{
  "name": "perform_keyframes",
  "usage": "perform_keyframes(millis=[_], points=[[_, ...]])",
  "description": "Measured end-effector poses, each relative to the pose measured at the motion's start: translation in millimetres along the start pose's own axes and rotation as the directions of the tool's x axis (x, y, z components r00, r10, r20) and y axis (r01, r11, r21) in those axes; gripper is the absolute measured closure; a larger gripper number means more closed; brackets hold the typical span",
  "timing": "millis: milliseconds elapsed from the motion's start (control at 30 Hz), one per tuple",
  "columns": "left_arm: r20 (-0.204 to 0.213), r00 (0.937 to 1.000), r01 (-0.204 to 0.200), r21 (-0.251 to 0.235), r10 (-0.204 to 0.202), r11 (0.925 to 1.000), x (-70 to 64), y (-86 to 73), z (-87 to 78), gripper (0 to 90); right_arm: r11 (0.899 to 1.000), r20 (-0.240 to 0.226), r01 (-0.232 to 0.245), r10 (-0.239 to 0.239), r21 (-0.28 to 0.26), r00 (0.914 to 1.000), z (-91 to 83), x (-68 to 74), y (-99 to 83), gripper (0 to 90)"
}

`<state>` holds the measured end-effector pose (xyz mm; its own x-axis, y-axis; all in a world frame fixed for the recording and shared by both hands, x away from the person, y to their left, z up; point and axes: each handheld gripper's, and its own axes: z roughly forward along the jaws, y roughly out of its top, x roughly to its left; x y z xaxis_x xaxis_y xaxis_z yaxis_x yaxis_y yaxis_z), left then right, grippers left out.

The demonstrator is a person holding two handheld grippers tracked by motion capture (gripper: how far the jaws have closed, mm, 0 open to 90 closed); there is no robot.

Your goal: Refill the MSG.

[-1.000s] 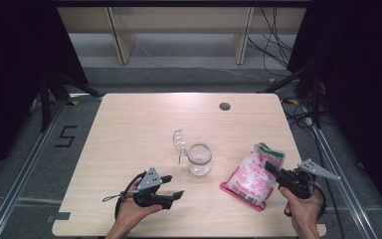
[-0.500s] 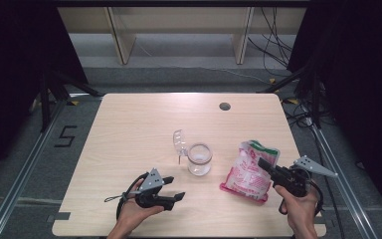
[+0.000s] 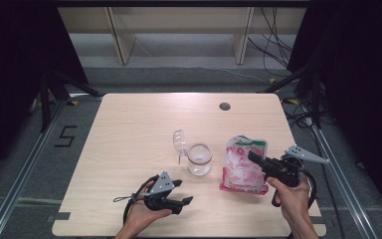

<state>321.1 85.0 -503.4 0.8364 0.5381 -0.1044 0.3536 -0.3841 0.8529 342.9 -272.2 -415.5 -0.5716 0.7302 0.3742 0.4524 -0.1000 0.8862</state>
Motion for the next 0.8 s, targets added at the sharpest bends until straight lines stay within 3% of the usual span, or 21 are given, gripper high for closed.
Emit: perform_keyframes(millis=[200,300,333,367,400,433,467,533,633,733,767,800], points=[[0.032,0.9995,-0.007,0.012,0.006,0.9999,-10.4,4.5,13.1,32.1,1.000,0.008,0.021,-0.021,0.016,0.9998,6.8,6.1,8.1,90.0],[0.038,0.9989,-0.029,0.035,0.028,0.9990,-14.5,7.7,18.1,32.0,0.999,0.006,0.003,-0.003,0.037,1.0000,8.0,13.4,14.0,90.0],[0.040,0.9988,-0.028,0.021,0.027,0.9994,-18.4,8.7,20.7,32.0,0.999,0.010,0.042,-0.043,0.028,0.9990,10.1,11.6,15.7,90.0],[0.024,0.9990,-0.039,0.015,0.038,0.9991,-21.7,9.9,23.0,32.0,0.998,0.021,0.054,-0.055,0.037,0.9983,10.5,12.8,18.0,90.0],[0.019,0.9989,-0.042,0.002,0.042,0.9991,-24.2,11.3,26.5,31.9,0.999,0.013,0.027,-0.028,0.039,0.9995,10.7,16.0,19.9,90.0],[0.018,0.9994,-0.029,-0.013,0.029,0.9995,-27.8,13.0,30.4,31.9,0.998,0.019,0.056,-0.057,0.039,0.9982,11.1,14.9,22.5,90.0],[0.020,0.9980,-0.060,0.011,0.060,0.9981,-27.3,15.4,32.7,31.8,0.997,0.027,0.072,-0.073,0.037,0.9969,11.7,15.0,24.7,90.0],[0.014,0.9986,-0.052,-0.004,0.052,0.9986,-33.9,18.7,42.5,31.9,0.996,0.028,0.076,-0.077,0.035,0.9966,11.0,17.0,27.6,90.0],[-0.008,0.9972,-0.074,0.010,0.074,0.9972,-37.9,25.0,57.0,31.9,0.998,0.026,0.050,-0.051,0.024,0.9984,9.7,21.0,31.9,90.0],[-0.040,0.9974,-0.061,-0.012,0.060,0.9981,-44.5,29.4,72.1,32.0,0.999,0.024,0.045,-0.046,0.014,0.9987,6.6,25.7,38.2,90.0],[-0.042,0.9968,-0.069,-0.002,0.069,0.9976,-45.7,30.9,76.0,32.1,0.997,0.020,0.076,-0.076,0.012,0.9969,5.6,25.6,40.8,90.0],[-0.038,0.9977,-0.055,0.000,0.055,0.9985,-48.0,32.9,79.3,32.2,0.998,0.013,0.056,-0.056,0.016,0.9984,4.3,29.2,42.4,90.0]])
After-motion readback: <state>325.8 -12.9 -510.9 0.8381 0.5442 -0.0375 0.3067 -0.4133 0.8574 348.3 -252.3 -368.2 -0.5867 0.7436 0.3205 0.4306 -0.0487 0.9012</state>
